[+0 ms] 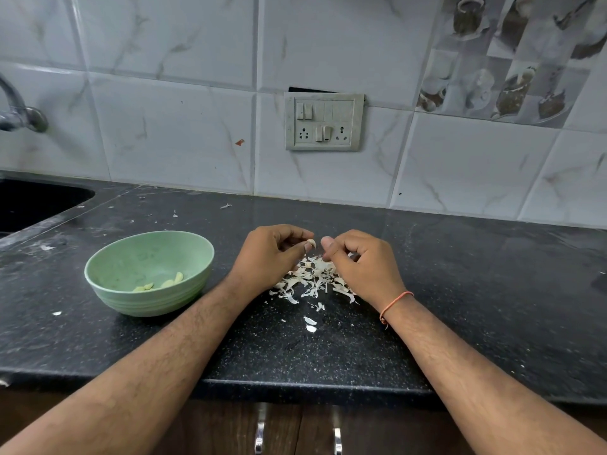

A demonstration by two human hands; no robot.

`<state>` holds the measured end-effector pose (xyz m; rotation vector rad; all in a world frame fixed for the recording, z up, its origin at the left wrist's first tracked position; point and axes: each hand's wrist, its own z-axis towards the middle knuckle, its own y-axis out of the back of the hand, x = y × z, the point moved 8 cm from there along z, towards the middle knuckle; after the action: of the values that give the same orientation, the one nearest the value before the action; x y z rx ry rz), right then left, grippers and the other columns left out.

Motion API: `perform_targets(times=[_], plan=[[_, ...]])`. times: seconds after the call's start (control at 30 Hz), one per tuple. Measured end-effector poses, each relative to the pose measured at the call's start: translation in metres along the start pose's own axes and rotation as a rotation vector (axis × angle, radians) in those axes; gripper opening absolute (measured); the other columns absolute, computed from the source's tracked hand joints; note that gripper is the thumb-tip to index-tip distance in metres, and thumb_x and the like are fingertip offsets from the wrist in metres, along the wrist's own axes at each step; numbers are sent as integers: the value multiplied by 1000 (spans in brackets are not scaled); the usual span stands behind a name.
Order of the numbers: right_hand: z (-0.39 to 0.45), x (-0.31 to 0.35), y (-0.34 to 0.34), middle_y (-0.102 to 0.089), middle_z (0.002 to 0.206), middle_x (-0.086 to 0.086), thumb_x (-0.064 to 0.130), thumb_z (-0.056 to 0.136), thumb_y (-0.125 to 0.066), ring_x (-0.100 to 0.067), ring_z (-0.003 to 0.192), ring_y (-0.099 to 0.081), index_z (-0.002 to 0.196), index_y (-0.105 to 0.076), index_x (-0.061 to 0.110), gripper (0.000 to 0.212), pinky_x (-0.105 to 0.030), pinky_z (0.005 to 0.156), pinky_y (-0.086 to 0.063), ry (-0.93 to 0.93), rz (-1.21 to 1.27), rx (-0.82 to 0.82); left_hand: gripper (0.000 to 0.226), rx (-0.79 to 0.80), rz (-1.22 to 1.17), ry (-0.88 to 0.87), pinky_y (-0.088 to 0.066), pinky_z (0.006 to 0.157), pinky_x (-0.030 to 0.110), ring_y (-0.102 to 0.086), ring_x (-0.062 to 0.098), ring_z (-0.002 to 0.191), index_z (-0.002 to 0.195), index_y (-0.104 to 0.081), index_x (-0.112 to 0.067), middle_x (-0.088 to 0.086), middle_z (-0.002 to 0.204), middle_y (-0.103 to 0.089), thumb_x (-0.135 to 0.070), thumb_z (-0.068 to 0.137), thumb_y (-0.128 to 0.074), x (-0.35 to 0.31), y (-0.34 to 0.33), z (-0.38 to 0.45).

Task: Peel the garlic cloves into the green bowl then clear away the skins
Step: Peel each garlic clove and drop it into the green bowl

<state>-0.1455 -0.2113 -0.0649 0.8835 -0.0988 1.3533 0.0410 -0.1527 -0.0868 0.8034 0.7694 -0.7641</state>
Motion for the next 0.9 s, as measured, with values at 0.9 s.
perform_targets(times=[0.9], plan=[[0, -11, -13, -80, 83, 6, 28, 96, -79, -23, 82, -75, 90, -83, 32, 8, -56, 74, -63, -186, 275, 84, 13, 85, -113, 5, -63, 71, 27, -74, 9, 74, 108, -83, -15, -5, 87, -81, -18, 95, -80, -11, -8, -5]])
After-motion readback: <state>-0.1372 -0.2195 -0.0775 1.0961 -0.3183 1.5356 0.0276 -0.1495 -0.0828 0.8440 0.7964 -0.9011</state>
